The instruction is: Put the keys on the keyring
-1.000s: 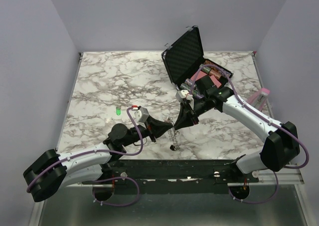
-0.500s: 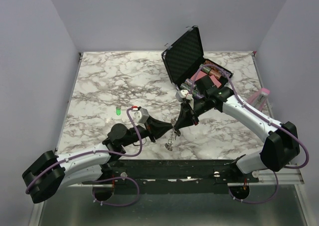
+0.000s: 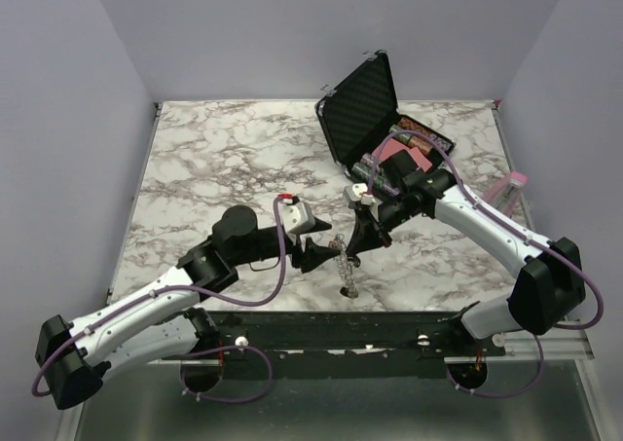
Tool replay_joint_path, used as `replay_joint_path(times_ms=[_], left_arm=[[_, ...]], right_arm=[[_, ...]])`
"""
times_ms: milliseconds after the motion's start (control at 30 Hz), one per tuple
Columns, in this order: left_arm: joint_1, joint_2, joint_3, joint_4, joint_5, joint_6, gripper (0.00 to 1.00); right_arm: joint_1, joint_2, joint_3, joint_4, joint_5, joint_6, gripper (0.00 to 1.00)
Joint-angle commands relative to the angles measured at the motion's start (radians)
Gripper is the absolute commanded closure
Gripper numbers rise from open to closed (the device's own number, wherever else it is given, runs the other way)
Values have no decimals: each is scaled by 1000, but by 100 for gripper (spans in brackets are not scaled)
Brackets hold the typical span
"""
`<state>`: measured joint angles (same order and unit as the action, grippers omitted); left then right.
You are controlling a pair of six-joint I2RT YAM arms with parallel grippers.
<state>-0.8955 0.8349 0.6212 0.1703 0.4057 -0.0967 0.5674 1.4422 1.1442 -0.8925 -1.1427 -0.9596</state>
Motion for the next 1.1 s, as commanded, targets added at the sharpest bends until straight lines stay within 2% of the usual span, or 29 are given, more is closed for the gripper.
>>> replay_joint_path(times_ms=[0, 133, 400, 600, 733, 933, 967, 1033, 1067], left_arm=[[7, 95, 93, -293, 100, 150, 32], [7, 154, 126, -256, 140, 141, 35], [7, 251, 164, -204, 176, 101, 55], [7, 274, 175, -198, 157, 65, 66], [7, 286, 178, -203, 148, 52, 78], [7, 282, 161, -175, 128, 26, 85], [7, 280, 158, -175, 124, 23, 88], [7, 279, 153, -175, 113, 15, 100], [7, 276, 149, -151, 107, 8, 100]], right_arm=[[-1, -9, 46, -65, 37, -62, 99], [-3, -12, 46, -66, 34, -64, 99], [-1, -20, 45, -66, 29, -64, 100], [-1, -19, 45, -65, 28, -65, 100], [-1, -19, 45, -66, 21, -64, 100], [-1, -19, 40, -63, 20, -64, 99], [-1, -17, 40, -62, 18, -64, 100], [-1, -19, 40, -63, 15, -64, 99], [-1, -17, 40, -62, 12, -62, 99]])
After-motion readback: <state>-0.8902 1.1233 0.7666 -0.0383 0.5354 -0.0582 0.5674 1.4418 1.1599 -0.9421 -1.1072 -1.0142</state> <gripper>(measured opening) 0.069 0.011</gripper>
